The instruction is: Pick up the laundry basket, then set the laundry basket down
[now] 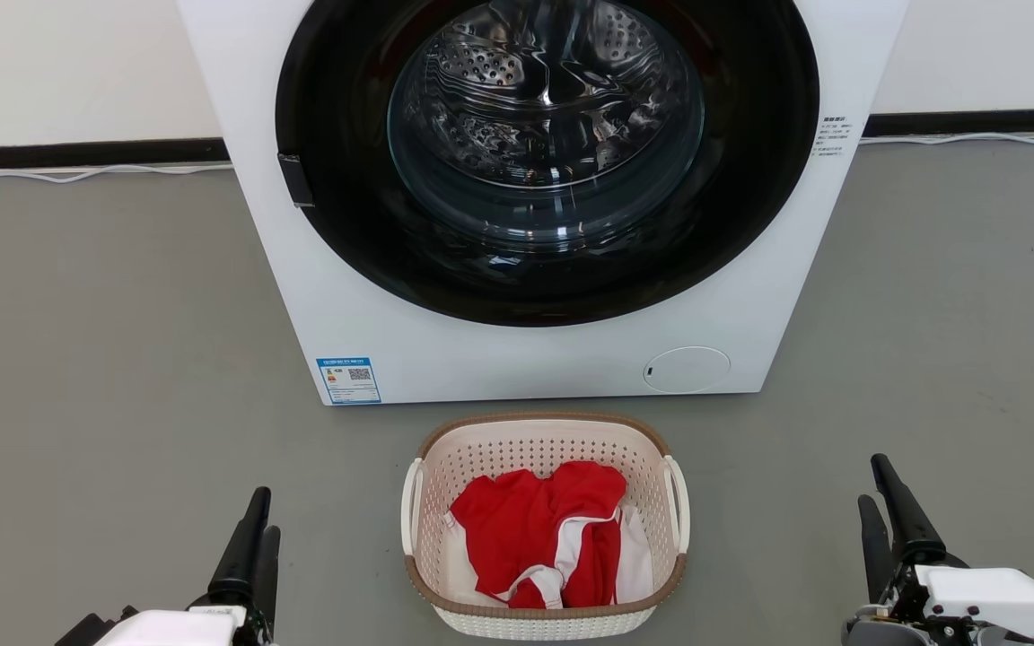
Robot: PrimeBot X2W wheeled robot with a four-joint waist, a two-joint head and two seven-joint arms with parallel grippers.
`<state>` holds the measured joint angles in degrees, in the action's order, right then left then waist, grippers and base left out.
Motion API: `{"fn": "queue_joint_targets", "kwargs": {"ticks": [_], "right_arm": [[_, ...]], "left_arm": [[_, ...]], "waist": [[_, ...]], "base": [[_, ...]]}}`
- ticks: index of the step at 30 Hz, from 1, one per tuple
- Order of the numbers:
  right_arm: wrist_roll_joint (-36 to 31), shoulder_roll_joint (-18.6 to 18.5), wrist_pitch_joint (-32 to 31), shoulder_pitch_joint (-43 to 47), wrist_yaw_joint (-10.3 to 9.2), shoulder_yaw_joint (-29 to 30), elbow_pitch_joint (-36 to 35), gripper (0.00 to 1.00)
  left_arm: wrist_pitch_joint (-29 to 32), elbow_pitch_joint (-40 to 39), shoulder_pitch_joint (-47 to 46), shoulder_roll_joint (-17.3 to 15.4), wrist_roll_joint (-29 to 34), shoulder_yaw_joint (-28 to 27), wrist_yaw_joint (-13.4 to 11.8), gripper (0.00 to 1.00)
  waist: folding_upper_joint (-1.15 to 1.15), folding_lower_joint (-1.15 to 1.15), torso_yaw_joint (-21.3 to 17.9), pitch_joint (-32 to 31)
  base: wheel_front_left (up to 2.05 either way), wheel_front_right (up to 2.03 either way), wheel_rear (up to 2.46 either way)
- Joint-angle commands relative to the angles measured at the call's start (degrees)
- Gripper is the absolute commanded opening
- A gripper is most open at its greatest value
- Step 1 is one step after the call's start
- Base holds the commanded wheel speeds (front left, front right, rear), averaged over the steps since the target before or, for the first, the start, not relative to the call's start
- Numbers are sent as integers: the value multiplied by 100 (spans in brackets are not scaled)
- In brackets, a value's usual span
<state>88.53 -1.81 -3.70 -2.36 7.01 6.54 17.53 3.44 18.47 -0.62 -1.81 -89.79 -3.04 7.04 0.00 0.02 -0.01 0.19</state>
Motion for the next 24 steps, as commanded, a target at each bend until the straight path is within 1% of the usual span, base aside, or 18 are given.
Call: {"fn": "queue_joint_targets", "kwargs": {"ticks": [1, 5, 11, 13, 15, 24], "right_arm": [[-71, -70, 56, -119, 10, -40, -163, 100], [-383, -93, 123, -123, 12, -52, -154, 100], [-1028, -99, 224, -126, 14, -65, -157, 100], [-1260, -97, 257, -126, 14, -76, -159, 100], [-1628, -97, 308, -125, 15, -106, -171, 100], [-2679, -125, 459, -133, 19, -208, -202, 100]], "left_arm": [[-31, -132, -213, -38, 47, 0, -12, 100], [-99, -110, -230, -41, 278, 26, -43, 100], [-200, -91, -242, -45, 685, 72, -106, 100], [-233, -90, -244, -46, 837, 91, -130, 100], [-283, -94, -246, -48, 1084, 121, -167, 100], [-434, -161, -241, -54, 1874, 181, -297, 100]], "waist": [[0, -1, -1, 0], [0, -2, -3, -1], [0, -2, -10, 0], [0, -2, -13, 0], [0, -2, -20, 0], [0, -2, -49, -6]], "base": [[0, 0, 0], [0, 0, 0], [0, 0, 0], [0, 0, 0], [0, 0, 0], [0, 0, 0]]}}
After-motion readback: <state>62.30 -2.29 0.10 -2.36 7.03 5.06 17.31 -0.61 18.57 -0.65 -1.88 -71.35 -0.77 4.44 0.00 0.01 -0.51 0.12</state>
